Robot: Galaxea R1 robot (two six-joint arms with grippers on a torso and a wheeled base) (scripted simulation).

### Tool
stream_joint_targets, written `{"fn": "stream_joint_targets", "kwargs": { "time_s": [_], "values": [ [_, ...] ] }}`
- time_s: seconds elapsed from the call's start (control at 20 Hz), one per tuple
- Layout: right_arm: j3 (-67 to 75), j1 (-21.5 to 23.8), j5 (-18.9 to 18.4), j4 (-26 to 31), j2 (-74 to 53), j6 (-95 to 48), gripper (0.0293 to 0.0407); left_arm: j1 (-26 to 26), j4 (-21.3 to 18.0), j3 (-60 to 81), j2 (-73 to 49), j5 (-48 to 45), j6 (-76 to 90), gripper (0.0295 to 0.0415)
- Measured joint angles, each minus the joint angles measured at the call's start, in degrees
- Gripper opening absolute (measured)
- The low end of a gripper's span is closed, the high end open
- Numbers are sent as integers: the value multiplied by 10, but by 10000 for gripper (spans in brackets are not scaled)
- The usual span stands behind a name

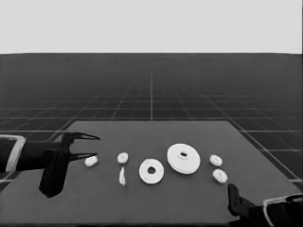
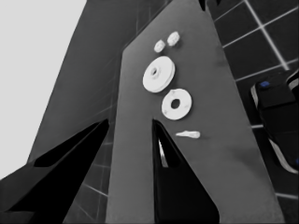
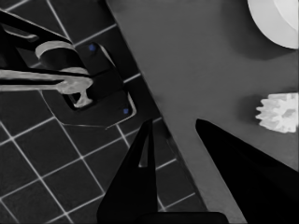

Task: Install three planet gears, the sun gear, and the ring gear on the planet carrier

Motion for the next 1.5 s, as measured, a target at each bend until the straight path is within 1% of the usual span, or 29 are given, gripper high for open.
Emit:
{"fn": "stream_joint_targets", "kwargs": {
  "time_s": [0.05, 0.1, 0.15, 0.2, 0.25, 0.3, 0.35, 0.4, 0.45, 0.5, 0.55, 0.7, 0.75, 0.8, 0.9, 1.2, 1.3, 1.35, 1.5],
  "values": [
    [30, -31, 13, 43, 8, -2, 293, 40, -42, 41, -2, 28, -1, 295],
    [17, -19, 8, 26, 5, -1, 308, 26, -25, 25, -1, 17, -1, 297],
    [9, -13, 4, 15, 3, -1, 337, 16, -15, 14, -1, 10, -1, 314],
    [4, -9, 3, 9, 1, 0, 368, 11, -9, 9, -1, 6, 0, 347],
    [2, -6, 1, 5, 1, 0, 380, 141, 195, -97, 26, 182, -277, 389],
    [0, -5, 1, 3, 1, 0, 383, 169, 141, -239, 119, 334, -492, 404],
    [0, -4, 0, 2, 0, 0, 384, 173, 41, -381, 197, 387, -570, 398],
    [-1, -4, 0, 1, 0, 0, 384, 177, -27, -494, 247, 406, -594, 391],
    [-1, -4, 0, 1, 0, 0, 385, 180, -68, -576, 282, 418, -597, 388],
    [-1, -3, 0, 1, 0, 0, 385, 182, -92, -633, 305, 426, -595, 386],
    [-1, -3, 0, 0, 0, 0, 385, 183, -106, -671, 321, 431, -590, 385],
    [-2, -3, 0, 0, 0, 0, 385, 185, -122, -721, 342, 439, -581, 385],
    [-2, -3, 0, 0, 0, 0, 385, 225, -97, -750, 356, 404, -572, 385],
    [-2, -3, 0, 0, 0, 0, 385, 255, -85, -776, 369, 382, -564, 385],
    [-2, -3, 0, 0, 0, 0, 385, 279, -76, -807, 384, 362, -552, 385],
    [-2, -3, 0, 0, 0, 0, 385, 289, -73, -826, 393, 351, -545, 385],
    [-2, -3, 0, 0, 0, 0, 385, 289, -73, -826, 393, 350, -545, 315],
    [-2, -3, 0, 0, 0, 0, 385, 289, -73, -826, 393, 350, -545, 312],
    [-2, -3, 0, 0, 0, 0, 385, 289, -73, -826, 394, 350, -544, 312]
  ]
}}
